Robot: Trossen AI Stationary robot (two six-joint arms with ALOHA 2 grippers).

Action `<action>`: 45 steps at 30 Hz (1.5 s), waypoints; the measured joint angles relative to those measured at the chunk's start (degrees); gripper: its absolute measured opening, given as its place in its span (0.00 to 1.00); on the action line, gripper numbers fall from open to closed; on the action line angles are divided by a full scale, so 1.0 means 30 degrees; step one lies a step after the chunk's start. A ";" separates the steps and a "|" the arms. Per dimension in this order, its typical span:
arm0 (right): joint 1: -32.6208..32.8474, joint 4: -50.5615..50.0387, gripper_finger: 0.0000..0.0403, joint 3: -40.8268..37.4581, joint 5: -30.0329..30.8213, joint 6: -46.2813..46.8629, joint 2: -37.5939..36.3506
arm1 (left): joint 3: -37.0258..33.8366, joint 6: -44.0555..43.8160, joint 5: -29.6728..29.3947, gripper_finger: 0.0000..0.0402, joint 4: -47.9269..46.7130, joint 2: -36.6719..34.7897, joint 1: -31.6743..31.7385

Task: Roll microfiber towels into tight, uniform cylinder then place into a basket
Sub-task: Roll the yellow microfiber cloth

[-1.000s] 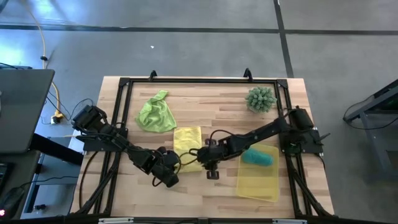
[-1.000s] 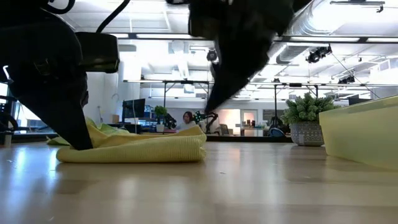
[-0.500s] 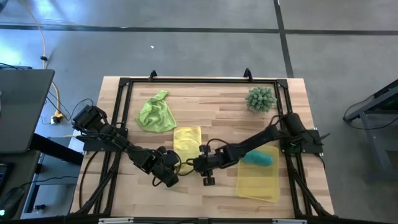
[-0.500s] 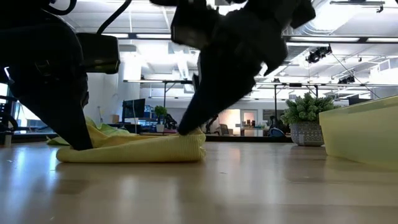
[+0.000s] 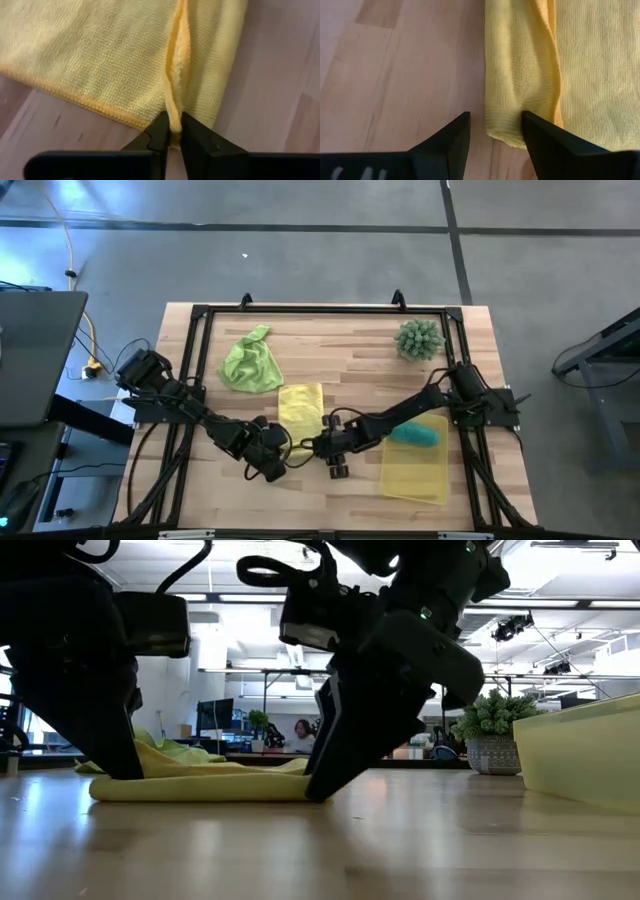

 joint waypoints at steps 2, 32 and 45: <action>0.0000 -0.0199 0.44 0.0000 -0.0015 0.0150 0.0000 | 0.0000 0.1244 0.0031 0.12 -0.0137 -0.0070 0.0004; 0.0015 -0.0246 0.44 -0.0021 -0.0102 0.1042 -0.0015 | -0.0007 1.0826 -0.1191 0.47 0.3326 -0.0042 -0.1370; 0.0022 -0.0150 0.44 -0.0029 -0.0095 0.1064 0.0000 | 0.0066 0.8605 -0.1231 0.50 0.1949 0.1443 -0.0835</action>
